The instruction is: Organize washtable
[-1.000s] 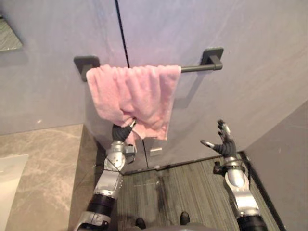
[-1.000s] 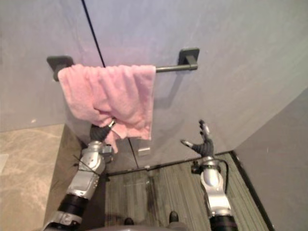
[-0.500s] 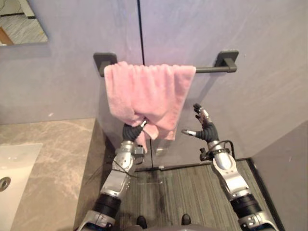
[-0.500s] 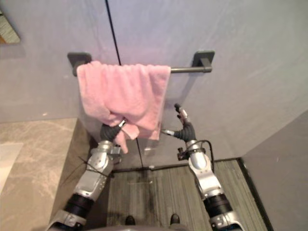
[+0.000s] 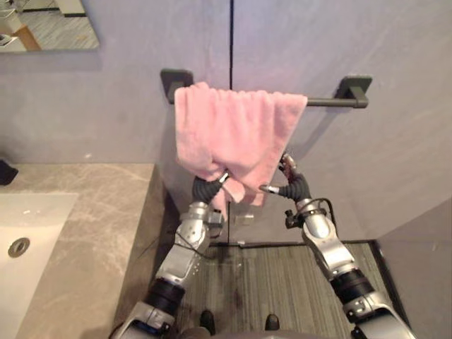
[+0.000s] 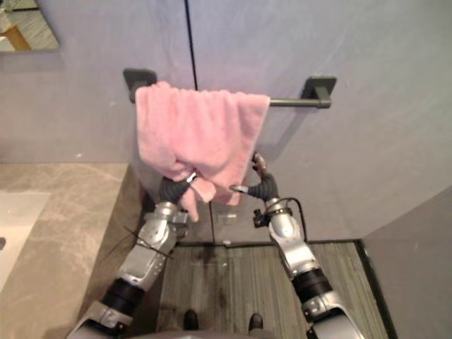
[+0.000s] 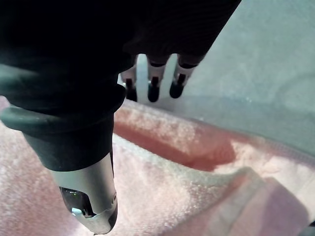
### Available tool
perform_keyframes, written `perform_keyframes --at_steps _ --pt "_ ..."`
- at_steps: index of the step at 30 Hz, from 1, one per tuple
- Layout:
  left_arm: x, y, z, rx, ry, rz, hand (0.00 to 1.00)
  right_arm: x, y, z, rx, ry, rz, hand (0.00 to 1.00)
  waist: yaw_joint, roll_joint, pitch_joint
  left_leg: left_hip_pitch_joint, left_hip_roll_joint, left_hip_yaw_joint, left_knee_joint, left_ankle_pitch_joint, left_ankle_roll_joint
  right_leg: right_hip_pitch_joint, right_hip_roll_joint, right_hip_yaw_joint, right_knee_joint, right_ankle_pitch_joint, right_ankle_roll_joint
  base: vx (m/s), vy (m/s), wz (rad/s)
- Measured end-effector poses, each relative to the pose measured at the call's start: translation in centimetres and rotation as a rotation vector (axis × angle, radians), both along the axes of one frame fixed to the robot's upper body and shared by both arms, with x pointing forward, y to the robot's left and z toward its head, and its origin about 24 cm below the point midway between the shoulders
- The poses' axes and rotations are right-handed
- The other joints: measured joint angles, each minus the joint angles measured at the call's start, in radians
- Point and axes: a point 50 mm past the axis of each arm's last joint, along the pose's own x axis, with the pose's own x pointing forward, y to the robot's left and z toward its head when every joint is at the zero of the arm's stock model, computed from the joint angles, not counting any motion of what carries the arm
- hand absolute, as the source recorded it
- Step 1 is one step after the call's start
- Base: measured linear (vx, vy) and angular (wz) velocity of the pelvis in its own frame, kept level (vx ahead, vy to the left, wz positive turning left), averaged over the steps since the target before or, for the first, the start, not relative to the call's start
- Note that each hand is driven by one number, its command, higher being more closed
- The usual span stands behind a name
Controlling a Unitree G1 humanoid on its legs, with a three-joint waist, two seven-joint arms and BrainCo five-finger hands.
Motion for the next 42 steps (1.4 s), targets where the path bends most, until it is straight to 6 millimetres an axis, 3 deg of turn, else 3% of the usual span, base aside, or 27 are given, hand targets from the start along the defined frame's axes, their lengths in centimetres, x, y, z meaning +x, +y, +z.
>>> perform_keyframes --at_steps 6,20,33,42 --pt "0.2 -0.5 0.4 -0.035 -0.006 -0.013 1.0 1.2 0.7 1.1 0.023 -0.025 -0.008 1.0 0.01 -0.003 0.0 -0.01 0.005 -0.005 -0.001 0.005 0.0 -0.009 0.001 -0.004 0.005 0.0 0.0 -0.03 -0.011 0.02" --pt "0.3 -0.8 1.3 -0.05 -0.043 -0.021 1.0 1.3 0.9 1.2 0.094 -0.019 -0.019 1.0 0.008 -0.015 0.001 -0.008 0.009 -0.001 -0.001 0.005 0.0 -0.009 0.004 -0.001 0.004 0.0 -0.001 0.0 0.0 0.0" --pt "0.3 -0.7 1.4 -0.049 -0.048 -0.021 1.0 1.3 -2.4 1.2 0.14 -0.028 -0.151 1.0 0.005 -0.019 0.002 0.021 0.01 0.008 -0.015 0.005 -0.001 0.01 0.005 0.007 0.001 0.001 -0.001 0.0 -0.001 -0.01" --pt "0.3 -1.1 1.5 -0.062 -0.049 -0.032 1.0 1.2 -3.4 1.4 0.15 -0.036 -0.186 1.0 -0.003 -0.02 0.002 0.03 0.01 0.02 -0.017 0.005 -0.001 0.012 0.004 0.017 0.0 0.001 -0.001 0.0 -0.004 -0.03"
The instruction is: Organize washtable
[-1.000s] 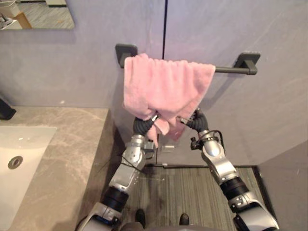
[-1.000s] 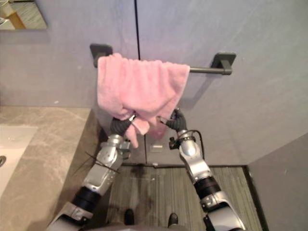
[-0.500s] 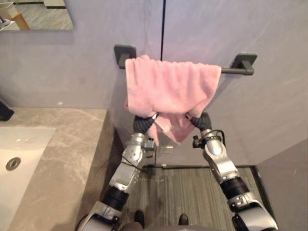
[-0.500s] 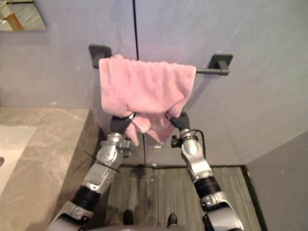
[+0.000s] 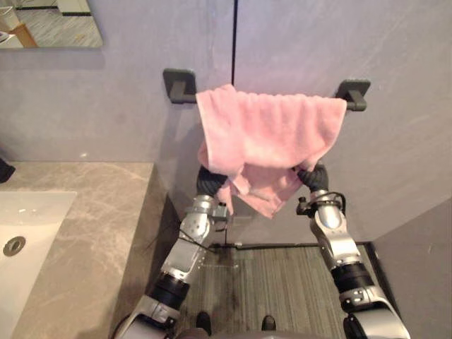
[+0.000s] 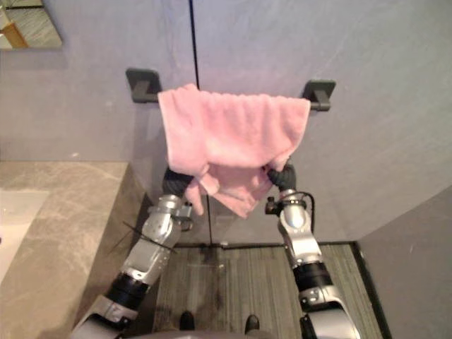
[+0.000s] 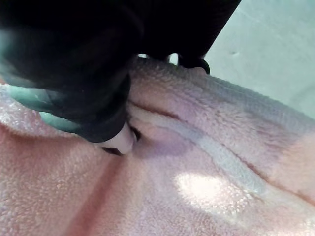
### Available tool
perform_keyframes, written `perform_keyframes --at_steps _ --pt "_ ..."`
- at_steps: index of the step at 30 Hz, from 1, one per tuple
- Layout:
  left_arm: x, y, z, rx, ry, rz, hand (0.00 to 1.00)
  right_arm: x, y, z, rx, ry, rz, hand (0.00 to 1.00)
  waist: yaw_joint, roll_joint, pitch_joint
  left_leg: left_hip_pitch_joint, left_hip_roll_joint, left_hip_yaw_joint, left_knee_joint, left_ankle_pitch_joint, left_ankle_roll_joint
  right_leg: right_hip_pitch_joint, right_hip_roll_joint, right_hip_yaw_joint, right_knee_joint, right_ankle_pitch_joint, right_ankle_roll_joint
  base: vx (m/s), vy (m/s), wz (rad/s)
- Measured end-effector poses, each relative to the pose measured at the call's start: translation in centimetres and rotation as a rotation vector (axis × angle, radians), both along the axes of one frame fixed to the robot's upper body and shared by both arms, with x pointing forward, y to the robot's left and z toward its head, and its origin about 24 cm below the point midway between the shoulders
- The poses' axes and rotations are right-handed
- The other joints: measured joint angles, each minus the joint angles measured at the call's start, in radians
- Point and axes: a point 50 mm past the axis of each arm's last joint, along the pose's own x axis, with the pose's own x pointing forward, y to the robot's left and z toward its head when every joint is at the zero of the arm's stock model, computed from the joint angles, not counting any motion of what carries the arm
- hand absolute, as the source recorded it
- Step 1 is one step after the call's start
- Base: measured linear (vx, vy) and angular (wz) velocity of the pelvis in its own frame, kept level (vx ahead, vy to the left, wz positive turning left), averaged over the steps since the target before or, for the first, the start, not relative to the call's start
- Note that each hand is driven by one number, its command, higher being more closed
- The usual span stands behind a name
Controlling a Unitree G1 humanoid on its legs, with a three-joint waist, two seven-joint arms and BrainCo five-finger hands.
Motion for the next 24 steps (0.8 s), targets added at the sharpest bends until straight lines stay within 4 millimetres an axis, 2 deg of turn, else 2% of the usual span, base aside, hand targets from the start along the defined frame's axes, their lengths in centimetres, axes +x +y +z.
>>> perform_keyframes --at_steps 13,18,19,24 --pt "0.1 -0.2 -0.3 -0.008 0.014 -0.012 1.0 -0.4 -0.6 -0.5 -0.019 0.018 -0.009 1.0 -0.041 -0.004 0.002 0.02 -0.001 0.025 -0.019 -0.001 0.0 -0.002 0.0 0.023 0.001 0.0 0.002 -0.01 -0.005 -0.06" --pt "0.2 -0.3 -0.9 -0.006 0.045 -0.008 1.0 -0.4 -0.9 -0.6 -0.018 0.022 -0.02 1.0 -0.047 -0.004 0.002 0.021 -0.002 0.028 -0.019 -0.001 0.0 -0.004 0.0 0.026 0.002 0.0 0.002 0.0 0.0 0.0" --pt "0.2 -0.4 -0.9 -0.005 0.048 -0.008 1.0 -0.5 -0.9 -0.7 -0.019 0.026 -0.021 0.0 -0.047 -0.004 0.002 0.021 -0.002 0.028 -0.019 -0.001 0.0 -0.004 0.0 0.027 0.003 0.0 0.002 -0.03 -0.013 -0.01" --pt "0.6 -0.1 -1.1 -0.001 0.057 0.006 1.0 -0.6 -1.4 -1.4 -0.025 0.052 -0.041 0.0 -0.046 -0.004 0.003 0.022 -0.003 0.029 -0.019 -0.001 0.0 -0.005 -0.001 0.03 0.004 0.0 0.002 -0.01 -0.005 0.0"
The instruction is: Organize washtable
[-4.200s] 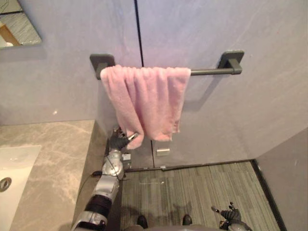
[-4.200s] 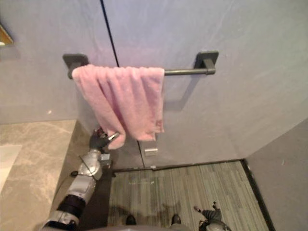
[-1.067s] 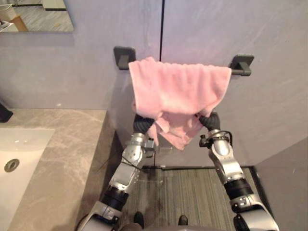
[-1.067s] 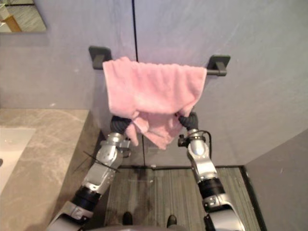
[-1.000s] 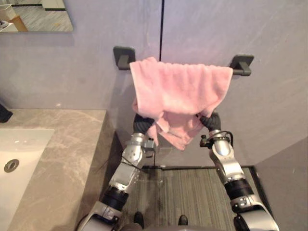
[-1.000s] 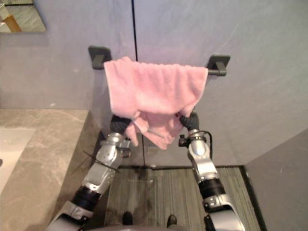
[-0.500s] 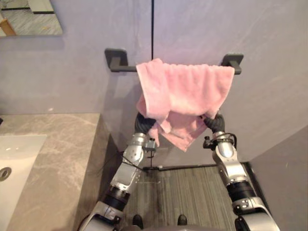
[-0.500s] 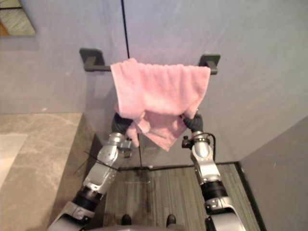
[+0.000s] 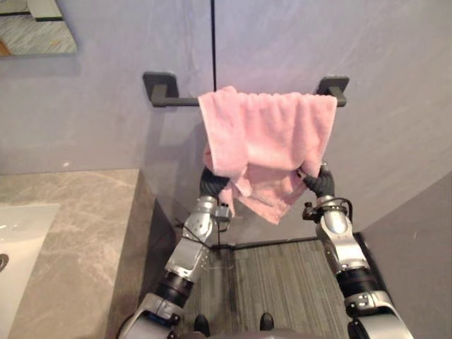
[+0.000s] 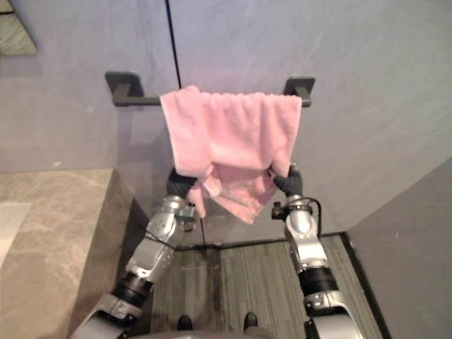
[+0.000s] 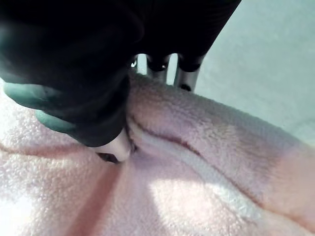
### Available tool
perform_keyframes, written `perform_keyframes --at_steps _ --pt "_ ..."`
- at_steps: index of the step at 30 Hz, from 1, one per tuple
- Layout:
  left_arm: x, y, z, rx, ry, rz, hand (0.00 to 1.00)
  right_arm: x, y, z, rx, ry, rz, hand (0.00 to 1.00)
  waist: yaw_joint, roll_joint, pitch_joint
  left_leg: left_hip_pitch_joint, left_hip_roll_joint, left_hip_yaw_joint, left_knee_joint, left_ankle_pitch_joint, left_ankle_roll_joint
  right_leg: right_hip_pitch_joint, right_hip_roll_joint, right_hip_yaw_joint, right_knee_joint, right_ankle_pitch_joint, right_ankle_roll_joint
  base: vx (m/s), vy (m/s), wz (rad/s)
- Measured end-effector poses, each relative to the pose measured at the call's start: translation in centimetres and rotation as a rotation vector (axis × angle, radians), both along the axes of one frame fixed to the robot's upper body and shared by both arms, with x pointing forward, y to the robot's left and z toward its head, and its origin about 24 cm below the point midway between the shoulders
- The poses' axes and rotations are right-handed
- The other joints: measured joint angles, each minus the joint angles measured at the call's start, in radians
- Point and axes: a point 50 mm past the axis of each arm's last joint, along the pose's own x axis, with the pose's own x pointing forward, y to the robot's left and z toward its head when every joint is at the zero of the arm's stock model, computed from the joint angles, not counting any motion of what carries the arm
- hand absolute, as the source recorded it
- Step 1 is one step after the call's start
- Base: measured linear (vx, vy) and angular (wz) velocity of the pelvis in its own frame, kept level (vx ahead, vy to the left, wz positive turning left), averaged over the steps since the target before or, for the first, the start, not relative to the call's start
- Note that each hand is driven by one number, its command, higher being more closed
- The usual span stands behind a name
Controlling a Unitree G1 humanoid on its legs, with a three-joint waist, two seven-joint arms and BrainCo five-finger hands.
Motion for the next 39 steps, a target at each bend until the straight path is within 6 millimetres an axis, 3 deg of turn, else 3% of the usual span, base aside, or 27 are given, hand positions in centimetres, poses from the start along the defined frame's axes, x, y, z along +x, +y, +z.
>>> perform_keyframes --at_steps 3,4,12,18,24,31,35,39 --pt "0.0 0.0 -0.1 0.0 0.003 0.003 1.0 0.0 -0.4 -0.4 -0.006 0.019 -0.017 0.0 0.0 0.001 0.0 0.0 0.0 0.0 0.0 0.0 0.0 0.0 0.0 0.0 0.0 0.0 0.0 0.0 0.0 0.0" --pt "0.0 0.1 -0.1 0.0 0.006 0.006 0.0 0.0 -0.4 -0.4 -0.009 0.019 -0.02 0.0 0.001 0.001 0.001 0.0 -0.001 0.0 0.0 0.0 0.0 0.0 0.0 0.0 0.0 0.0 0.0 0.0 0.0 0.0" --pt "0.0 1.7 -0.9 -0.027 0.041 0.093 0.0 -1.2 -1.1 -2.2 -0.022 0.08 -0.062 0.0 0.001 0.004 0.002 -0.001 -0.002 -0.003 0.0 0.0 0.0 0.001 -0.001 -0.004 -0.001 0.0 0.001 0.0 0.0 0.0" --pt "-1.7 2.5 -3.8 -0.029 0.152 0.13 0.0 -3.4 -2.0 -4.9 0.021 0.176 -0.158 0.0 0.001 0.008 0.002 -0.001 -0.009 -0.01 0.0 0.001 0.0 0.004 -0.001 -0.019 -0.002 -0.001 0.001 0.0 0.0 0.01" --pt "-3.6 3.8 -6.4 -0.051 0.251 0.186 0.0 -5.9 -2.4 -7.4 0.035 0.267 -0.21 0.0 0.0 0.029 0.002 0.002 -0.009 -0.025 -0.001 0.001 -0.001 0.013 -0.001 -0.035 -0.012 -0.001 0.001 -0.02 -0.016 0.08" --pt "-7.0 4.7 -12.2 -0.031 0.51 0.189 0.0 -9.7 -2.3 -12.8 0.032 0.519 -0.246 0.0 0.002 0.034 0.001 0.003 -0.008 -0.036 -0.003 0.002 -0.003 0.028 0.001 -0.051 -0.027 -0.001 0.001 -0.01 -0.009 0.04" --pt "-9.2 5.3 -15.7 0.007 0.682 0.185 0.0 -13.2 -1.8 -16.4 0.077 0.716 -0.28 0.0 0.002 0.034 0.001 0.009 -0.009 -0.036 -0.003 0.002 -0.003 0.037 0.001 -0.052 -0.028 -0.001 0.002 0.0 0.0 0.0" --pt "-11.6 6.2 -18.4 0.034 0.834 0.207 0.0 -16.4 -1.6 -18.7 0.119 0.855 -0.321 0.0 0.001 0.034 0.001 0.013 -0.008 -0.033 -0.004 0.002 -0.003 0.039 0.001 -0.051 -0.028 -0.001 0.002 -0.04 -0.014 -0.02"
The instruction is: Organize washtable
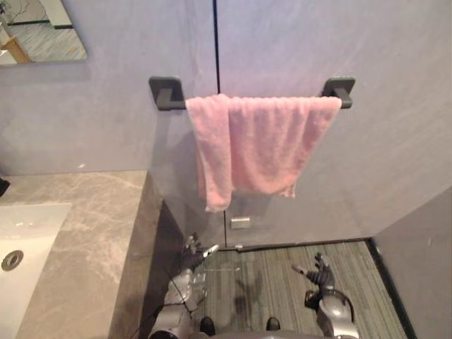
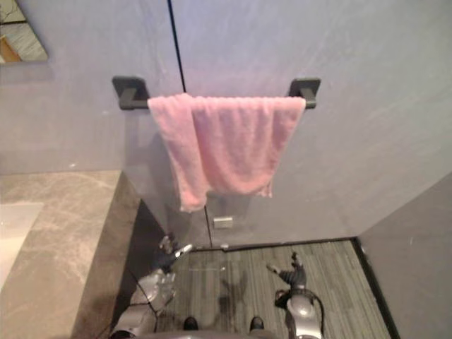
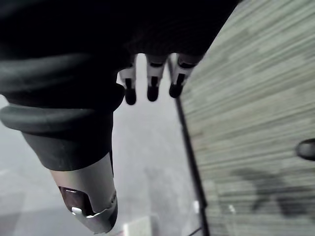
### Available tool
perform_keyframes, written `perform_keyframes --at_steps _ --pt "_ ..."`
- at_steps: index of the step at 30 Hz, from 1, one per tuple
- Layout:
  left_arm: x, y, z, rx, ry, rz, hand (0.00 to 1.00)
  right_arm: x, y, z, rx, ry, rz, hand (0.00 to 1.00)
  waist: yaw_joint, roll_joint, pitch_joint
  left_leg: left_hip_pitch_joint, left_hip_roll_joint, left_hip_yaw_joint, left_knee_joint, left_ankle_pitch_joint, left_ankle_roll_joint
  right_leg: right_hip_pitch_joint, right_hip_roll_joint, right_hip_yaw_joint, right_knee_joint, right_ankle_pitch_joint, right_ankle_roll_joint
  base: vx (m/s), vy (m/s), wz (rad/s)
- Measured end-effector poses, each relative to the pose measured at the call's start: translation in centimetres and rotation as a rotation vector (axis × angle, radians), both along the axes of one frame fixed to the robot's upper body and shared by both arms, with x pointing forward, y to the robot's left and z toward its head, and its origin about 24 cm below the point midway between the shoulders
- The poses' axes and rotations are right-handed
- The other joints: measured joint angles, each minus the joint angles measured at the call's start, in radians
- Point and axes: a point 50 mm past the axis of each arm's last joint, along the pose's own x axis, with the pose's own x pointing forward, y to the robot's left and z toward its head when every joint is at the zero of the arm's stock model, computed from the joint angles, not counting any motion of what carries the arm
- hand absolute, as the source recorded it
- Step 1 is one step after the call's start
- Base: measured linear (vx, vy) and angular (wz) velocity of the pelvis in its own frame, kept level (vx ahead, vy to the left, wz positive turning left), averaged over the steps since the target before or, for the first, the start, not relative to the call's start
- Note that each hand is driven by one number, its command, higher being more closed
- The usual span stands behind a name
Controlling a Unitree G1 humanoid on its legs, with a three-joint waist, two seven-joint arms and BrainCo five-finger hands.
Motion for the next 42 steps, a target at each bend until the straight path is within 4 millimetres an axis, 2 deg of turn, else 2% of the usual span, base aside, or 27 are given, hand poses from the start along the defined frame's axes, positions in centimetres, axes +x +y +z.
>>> perform_keyframes --at_steps 3,6,8,11,13,14,16,17,18,20,21,23,24,26,27,30,32,36,39,42 --pt "-2.2 0.5 -1.6 0.017 0.106 0.01 0.0 -2.1 -0.3 -1.0 0.028 0.064 -0.061 0.0 0.0 -0.001 0.0 0.005 0.0 0.003 -0.003 -0.001 -0.001 0.002 -0.001 0.002 0.0 -0.001 0.002 -0.05 -0.012 -0.02" --pt "-2.6 0.9 -1.7 0.027 0.119 0.026 0.0 -2.4 -0.6 -1.0 0.033 0.07 -0.116 0.0 0.001 -0.001 0.0 0.005 0.001 0.006 -0.005 -0.004 -0.005 0.002 -0.001 0.002 0.0 -0.003 0.002 -0.05 -0.011 0.01" --pt "-2.3 1.4 -1.1 0.033 0.086 0.045 0.0 -2.0 -1.9 -0.2 0.027 0.019 -0.212 0.0 0.001 0.0 0.0 0.003 0.006 0.007 -0.005 -0.004 -0.006 0.0 -0.001 0.002 0.0 -0.007 0.0 -0.05 -0.021 0.0" --pt "-0.2 2.6 1.8 0.033 -0.079 0.112 0.0 -0.6 -5.0 2.7 -0.053 -0.139 -0.329 0.0 0.001 0.0 0.0 -0.004 0.007 0.008 0.0 -0.004 -0.006 -0.005 -0.001 0.002 0.006 -0.008 0.001 -0.01 -0.005 0.0" --pt "1.5 3.9 5.0 0.049 -0.246 0.181 0.0 0.6 -8.0 6.1 -0.159 -0.291 -0.416 0.0 0.0 0.0 -0.001 -0.004 0.008 0.009 0.0 -0.004 -0.006 -0.011 -0.001 0.005 0.008 -0.006 -0.002 -0.01 -0.002 -0.02" --pt "1.7 4.2 5.4 0.052 -0.269 0.196 0.0 0.8 -8.4 6.7 -0.174 -0.313 -0.426 0.0 0.0 0.0 -0.001 -0.004 0.008 0.01 0.0 -0.004 -0.006 -0.011 -0.001 0.005 0.008 -0.006 -0.002 -0.01 -0.002 -0.03" --pt "2.8 5.5 8.9 0.071 -0.436 0.281 0.0 1.9 -10.7 10.9 -0.304 -0.474 -0.474 0.0 -0.003 0.001 -0.001 -0.004 0.008 0.01 0.001 -0.004 -0.006 -0.012 -0.001 0.006 0.007 -0.002 0.002 0.0 0.0 -0.04" --pt "3.0 5.7 9.9 0.076 -0.479 0.297 0.0 2.1 -11.1 11.9 -0.331 -0.513 -0.482 0.0 -0.004 0.0 -0.002 -0.004 0.009 0.011 0.001 -0.004 -0.006 -0.012 -0.001 0.007 0.007 -0.002 0.002 0.0 0.0 -0.05" --pt "3.5 6.2 11.7 0.085 -0.567 0.326 0.0 2.7 -11.7 13.8 -0.382 -0.588 -0.489 0.0 -0.004 0.0 -0.002 -0.003 0.009 0.011 0.001 -0.002 -0.002 -0.011 0.0 0.007 0.006 -0.002 0.002 0.0 0.0 -0.03" --pt "4.0 7.0 15.4 0.102 -0.729 0.386 0.0 4.0 -11.7 17.7 -0.452 -0.745 -0.477 0.0 -0.008 0.001 -0.003 0.002 0.009 0.011 0.001 -0.001 -0.001 -0.002 0.0 0.007 0.005 -0.001 0.002 0.0 0.0 0.0" --pt "4.1 7.2 16.4 0.112 -0.777 0.403 0.0 4.4 -11.6 18.8 -0.472 -0.792 -0.47 0.0 -0.009 0.001 -0.003 0.005 0.009 0.011 0.001 -0.002 -0.002 0.001 0.0 0.007 0.005 -0.001 0.002 0.0 0.0 0.0" --pt "4.4 7.7 21.2 0.139 -0.995 0.46 0.0 6.1 -10.0 23.7 -0.499 -1.029 -0.43 0.0 -0.007 0.001 -0.003 0.009 0.009 0.012 0.002 -0.003 -0.002 0.005 0.001 0.007 0.005 -0.001 0.002 0.0 0.0 0.0" --pt "4.4 7.7 22.4 0.153 -1.052 0.468 0.0 6.4 -9.6 24.9 -0.503 -1.094 -0.419 0.0 -0.006 0.001 -0.003 0.009 0.009 0.012 0.002 -0.003 -0.002 0.006 0.001 0.007 0.005 -0.001 0.002 0.0 0.0 0.0" --pt "4.0 7.1 26.2 0.191 -1.245 0.476 0.0 7.3 -6.9 28.8 -0.494 -1.315 -0.307 0.0 -0.001 0.003 -0.003 0.017 0.008 0.01 0.001 -0.003 -0.002 0.014 0.0 0.005 0.005 -0.002 0.003 0.0 0.0 0.0" --pt "3.8 6.9 26.9 0.195 -1.286 0.476 0.0 7.5 -6.1 29.7 -0.482 -1.369 -0.265 0.0 -0.001 0.004 -0.004 0.018 0.008 0.01 0.001 -0.004 -0.001 0.015 -0.001 0.005 0.005 -0.002 0.003 -0.03 -0.011 0.02" --pt "3.2 5.5 29.0 0.148 -1.413 0.442 0.0 8.1 -1.5 32.7 -0.37 -1.589 -0.027 0.0 0.003 0.017 -0.013 0.019 0.005 0.007 0.001 -0.004 -0.001 0.017 -0.003 0.003 0.008 -0.003 0.003 -0.03 -0.007 0.02" --pt "3.1 3.8 29.6 0.065 -1.462 0.369 0.0 8.7 1.2 33.4 -0.263 -1.65 0.127 0.0 0.004 0.025 -0.018 0.021 0.003 0.007 0.001 -0.003 -0.001 0.016 -0.005 0.003 0.01 -0.003 0.004 -0.04 -0.003 0.01" --pt "3.9 -0.6 30.6 -0.225 -1.511 0.103 0.0 9.6 7.1 34.0 -0.053 -1.694 0.498 0.0 0.007 0.038 -0.026 0.024 0.001 0.006 0.001 -0.003 -0.001 0.016 -0.007 0.003 0.016 -0.004 0.005 -0.04 -0.004 0.0" --pt "4.7 -3.5 30.5 -0.36 -1.478 -0.075 0.0 10.1 9.3 32.7 0.011 -1.62 0.682 0.0 0.01 0.038 -0.026 0.026 0.0 0.006 0.0 -0.003 -0.001 0.015 -0.007 0.004 0.021 -0.005 0.005 -0.03 -0.011 0.0" --pt "5.5 -5.8 29.1 -0.477 -1.374 -0.223 0.0 10.9 10.1 31.0 0.032 -1.511 0.785 0.0 0.008 0.038 -0.026 0.025 -0.001 0.006 0.0 -0.002 0.0 0.013 -0.007 0.005 0.024 -0.005 0.005 -0.01 -0.004 0.0"
